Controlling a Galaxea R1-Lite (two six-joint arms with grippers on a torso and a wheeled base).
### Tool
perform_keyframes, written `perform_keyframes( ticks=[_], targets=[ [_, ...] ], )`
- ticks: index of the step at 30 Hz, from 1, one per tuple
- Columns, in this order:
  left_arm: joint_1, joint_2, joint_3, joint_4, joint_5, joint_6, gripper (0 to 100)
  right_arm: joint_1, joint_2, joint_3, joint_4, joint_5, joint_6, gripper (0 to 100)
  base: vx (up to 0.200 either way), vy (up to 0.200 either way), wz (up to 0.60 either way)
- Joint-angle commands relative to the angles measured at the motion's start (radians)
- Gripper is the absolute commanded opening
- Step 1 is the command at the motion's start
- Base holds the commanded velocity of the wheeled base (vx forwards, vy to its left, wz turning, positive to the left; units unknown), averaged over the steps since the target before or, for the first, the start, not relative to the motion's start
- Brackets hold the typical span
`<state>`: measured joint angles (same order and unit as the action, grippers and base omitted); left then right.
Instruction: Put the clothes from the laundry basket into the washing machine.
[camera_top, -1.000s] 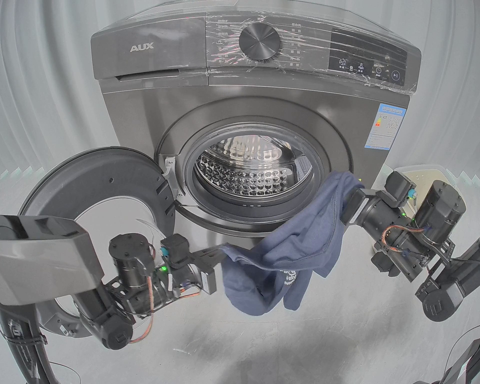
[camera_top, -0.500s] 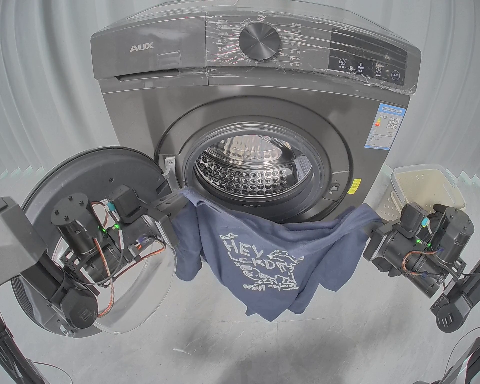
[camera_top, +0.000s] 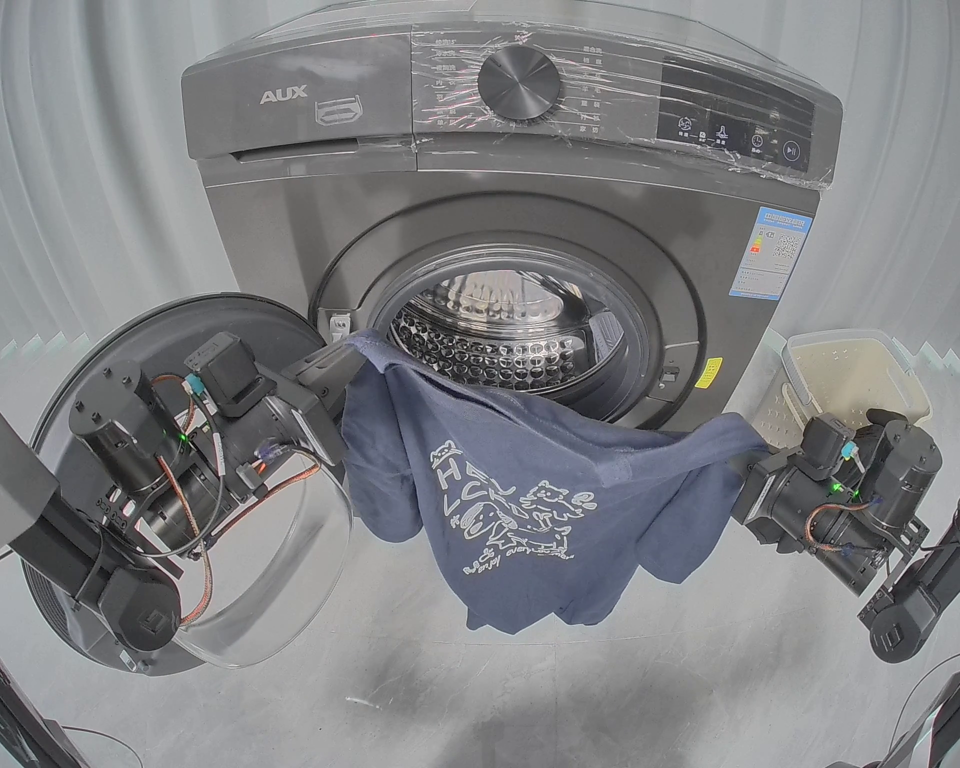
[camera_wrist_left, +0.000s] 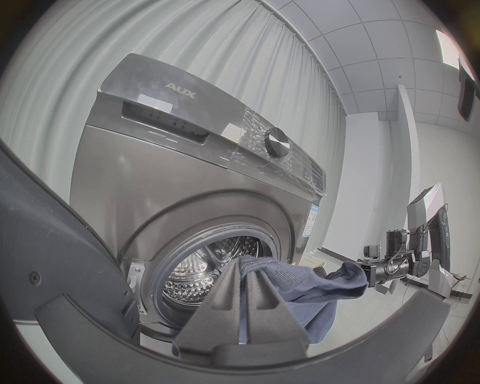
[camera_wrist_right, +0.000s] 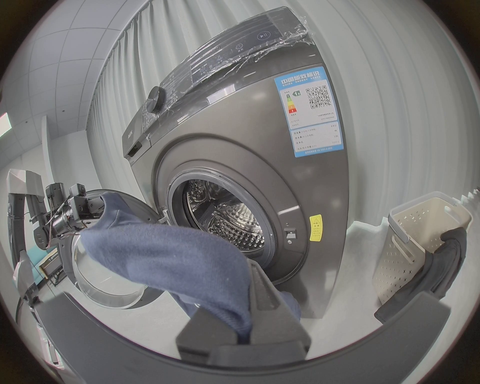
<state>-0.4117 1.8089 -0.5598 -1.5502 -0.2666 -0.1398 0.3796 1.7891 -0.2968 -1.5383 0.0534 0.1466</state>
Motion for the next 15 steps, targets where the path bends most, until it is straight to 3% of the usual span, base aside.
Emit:
perform_keyframes(
  ticks=[1,15],
  targets=[
    [-0.010,-0.013,-0.002,-0.001,0.001,0.002,0,0.009,-0.031,-0.012,0.000,0.000,-0.001,0,0.000,0.000,0.00],
    [-0.021,-0.071,-0.023,0.001,0.006,-0.007,0,0.016,-0.094,-0.051,0.001,0.017,-0.013,0,0.000,0.000,0.00]
  ],
)
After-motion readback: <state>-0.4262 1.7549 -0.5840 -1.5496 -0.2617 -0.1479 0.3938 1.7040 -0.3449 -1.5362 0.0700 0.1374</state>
